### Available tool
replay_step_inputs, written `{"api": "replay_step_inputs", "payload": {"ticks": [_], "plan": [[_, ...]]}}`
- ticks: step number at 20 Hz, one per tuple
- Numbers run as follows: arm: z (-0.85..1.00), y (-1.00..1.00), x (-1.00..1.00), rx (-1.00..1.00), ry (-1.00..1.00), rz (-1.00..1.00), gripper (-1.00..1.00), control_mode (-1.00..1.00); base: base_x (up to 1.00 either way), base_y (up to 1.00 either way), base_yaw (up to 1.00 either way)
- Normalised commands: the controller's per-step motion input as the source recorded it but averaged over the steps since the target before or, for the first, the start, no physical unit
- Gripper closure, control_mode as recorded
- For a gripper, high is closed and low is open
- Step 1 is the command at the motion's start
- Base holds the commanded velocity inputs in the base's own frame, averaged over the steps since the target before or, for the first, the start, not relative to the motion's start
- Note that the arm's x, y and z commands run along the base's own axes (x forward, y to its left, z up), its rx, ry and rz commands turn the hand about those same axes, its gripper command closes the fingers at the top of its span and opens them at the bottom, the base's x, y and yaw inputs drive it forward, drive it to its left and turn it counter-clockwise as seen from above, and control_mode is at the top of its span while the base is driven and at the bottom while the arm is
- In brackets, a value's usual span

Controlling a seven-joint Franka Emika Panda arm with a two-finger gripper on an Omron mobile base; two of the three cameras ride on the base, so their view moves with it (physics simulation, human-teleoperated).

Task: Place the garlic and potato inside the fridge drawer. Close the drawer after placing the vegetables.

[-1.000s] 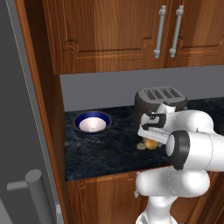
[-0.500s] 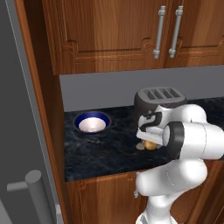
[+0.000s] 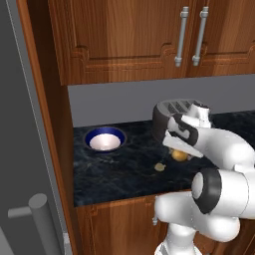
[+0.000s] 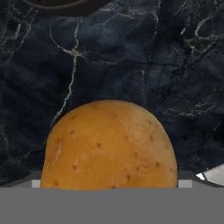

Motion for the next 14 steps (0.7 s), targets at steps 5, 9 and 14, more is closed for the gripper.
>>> {"api": "replay_step_inputs", "payload": {"ticks": [5,9,14], "plan": [[1.0,0.01,-0.99,0.0,-0.09,-0.02,1.0,-1.0,0.0,0.0,0.0],[0.98,0.15,-0.92,0.0,-0.07,-0.02,1.0,-1.0,0.0,0.0,0.0],[0.53,0.36,-0.65,-0.01,-0.03,-0.04,1.0,-1.0,0.0,0.0,0.0]]}}
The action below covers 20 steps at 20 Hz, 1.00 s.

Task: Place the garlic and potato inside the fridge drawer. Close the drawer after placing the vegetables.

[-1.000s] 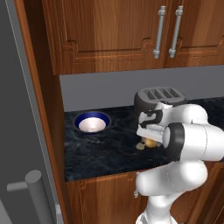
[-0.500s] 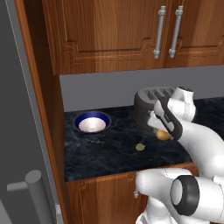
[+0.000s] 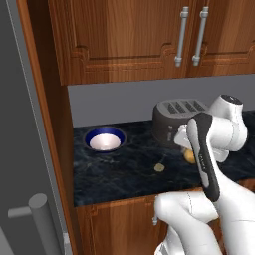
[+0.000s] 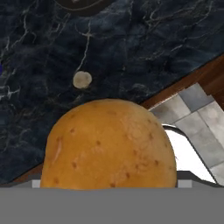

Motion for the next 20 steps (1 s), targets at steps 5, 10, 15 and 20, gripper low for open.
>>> {"api": "replay_step_inputs", "payload": {"ticks": [5,10,15,20], "plan": [[0.01,0.29,-0.35,-0.03,0.0,-0.05,1.0,-1.0,0.0,0.0,0.0],[0.0,0.07,0.0,0.0,0.01,0.0,1.0,-1.0,0.0,0.0,0.0],[0.09,0.0,-0.43,0.0,-0.01,-0.04,1.0,-1.0,0.0,0.0,0.0],[0.06,0.0,-0.19,0.0,-0.02,0.0,1.0,1.0,-0.8,0.01,0.0]]}}
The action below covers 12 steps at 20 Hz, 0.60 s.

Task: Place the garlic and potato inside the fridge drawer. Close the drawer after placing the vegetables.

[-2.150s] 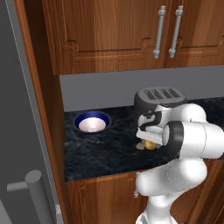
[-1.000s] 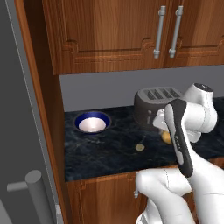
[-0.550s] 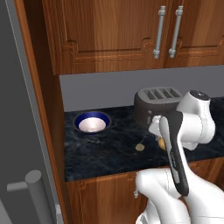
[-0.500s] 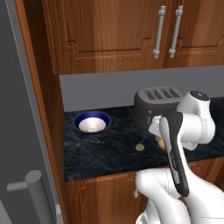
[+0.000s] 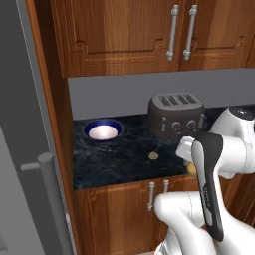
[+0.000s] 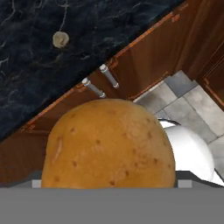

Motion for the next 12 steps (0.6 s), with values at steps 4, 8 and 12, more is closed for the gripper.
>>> {"api": "replay_step_inputs", "payload": {"ticks": [4,8,12], "plan": [[0.0,0.0,0.0,0.0,0.0,0.0,1.0,1.0,-1.0,0.14,0.0],[0.0,0.0,0.0,0.0,0.0,0.0,1.0,1.0,-1.0,0.23,0.0],[0.0,0.0,0.0,0.0,0.0,0.0,1.0,1.0,-0.92,0.52,0.01]]}}
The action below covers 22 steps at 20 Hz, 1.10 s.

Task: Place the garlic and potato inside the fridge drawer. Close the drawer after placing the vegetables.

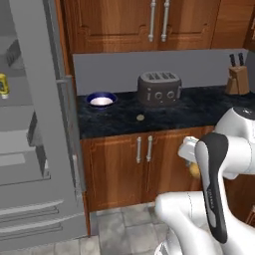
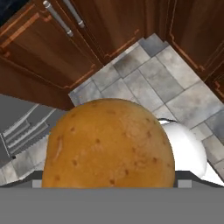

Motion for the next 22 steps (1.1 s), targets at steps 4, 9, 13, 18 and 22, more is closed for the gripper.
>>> {"api": "replay_step_inputs", "payload": {"ticks": [4,9,13,18,22], "plan": [[0.0,0.0,0.0,0.0,0.0,0.0,1.0,1.0,-0.46,0.92,0.16],[0.0,0.0,0.0,0.0,0.0,0.0,1.0,1.0,-0.29,0.86,0.28],[0.0,0.0,0.0,0.0,0.0,0.0,1.0,1.0,-0.36,0.79,0.31],[0.0,0.0,0.0,0.0,0.0,0.0,1.0,1.0,-0.34,0.71,0.44],[0.0,0.0,0.0,0.0,0.0,0.0,1.0,1.0,-0.35,0.34,0.59]]}}
